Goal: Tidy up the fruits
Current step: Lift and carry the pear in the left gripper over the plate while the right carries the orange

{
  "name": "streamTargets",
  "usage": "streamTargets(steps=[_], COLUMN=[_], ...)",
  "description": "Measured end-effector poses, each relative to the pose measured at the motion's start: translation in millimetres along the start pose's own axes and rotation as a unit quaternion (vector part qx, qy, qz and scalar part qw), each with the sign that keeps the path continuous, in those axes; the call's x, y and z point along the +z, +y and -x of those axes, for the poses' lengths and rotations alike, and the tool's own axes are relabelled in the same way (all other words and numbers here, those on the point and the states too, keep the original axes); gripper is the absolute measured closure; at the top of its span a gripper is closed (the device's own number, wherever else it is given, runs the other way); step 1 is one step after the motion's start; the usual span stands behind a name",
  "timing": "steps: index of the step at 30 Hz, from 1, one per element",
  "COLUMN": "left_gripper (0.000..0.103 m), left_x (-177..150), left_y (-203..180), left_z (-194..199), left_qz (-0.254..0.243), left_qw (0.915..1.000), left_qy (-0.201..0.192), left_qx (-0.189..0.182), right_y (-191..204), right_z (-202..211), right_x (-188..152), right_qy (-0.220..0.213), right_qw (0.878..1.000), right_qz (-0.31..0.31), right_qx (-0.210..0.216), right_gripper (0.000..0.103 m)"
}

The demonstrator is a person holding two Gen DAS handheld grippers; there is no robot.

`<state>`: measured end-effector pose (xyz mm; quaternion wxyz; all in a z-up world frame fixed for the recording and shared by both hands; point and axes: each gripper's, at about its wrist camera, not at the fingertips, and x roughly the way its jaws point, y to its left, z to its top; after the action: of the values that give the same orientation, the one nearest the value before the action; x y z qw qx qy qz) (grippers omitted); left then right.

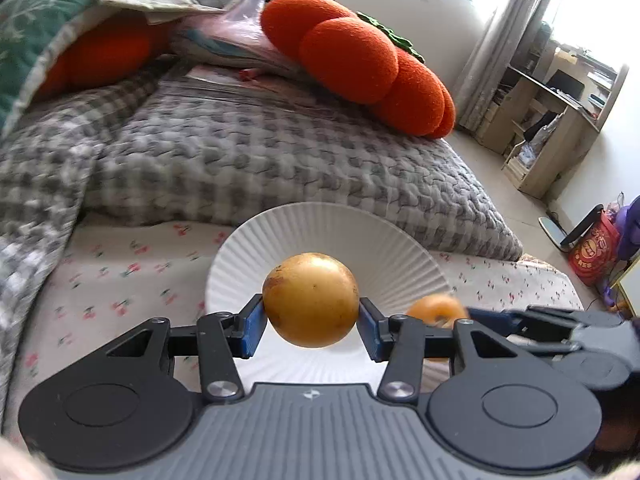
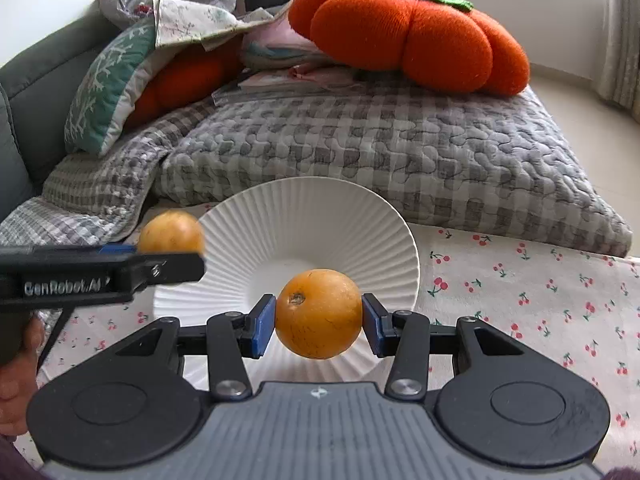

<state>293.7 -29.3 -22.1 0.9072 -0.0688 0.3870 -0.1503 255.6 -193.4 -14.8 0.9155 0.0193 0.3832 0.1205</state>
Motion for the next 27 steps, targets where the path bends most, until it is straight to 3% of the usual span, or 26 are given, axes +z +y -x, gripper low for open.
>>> streamTargets(steps=[18,27], left_gripper=[0.059,0.059], left_x=[11,9], left_y=[12,14], left_z=[-51,-61], left_qz=[0.041,0.052], left_qw=[0.9978,0.9971], left_qy=[0.036,0.043], left_qx=[-0.037,-0.033], right_y=[9,14], right_z=[-30,-38], right_x=[4,4], right_qy=[-0.023,-0.032], right_qw=[0.997,0.994], right_qz=[0.078,0.101], right_qx=[0.002,0.007], right_gripper=[0.061,0.061])
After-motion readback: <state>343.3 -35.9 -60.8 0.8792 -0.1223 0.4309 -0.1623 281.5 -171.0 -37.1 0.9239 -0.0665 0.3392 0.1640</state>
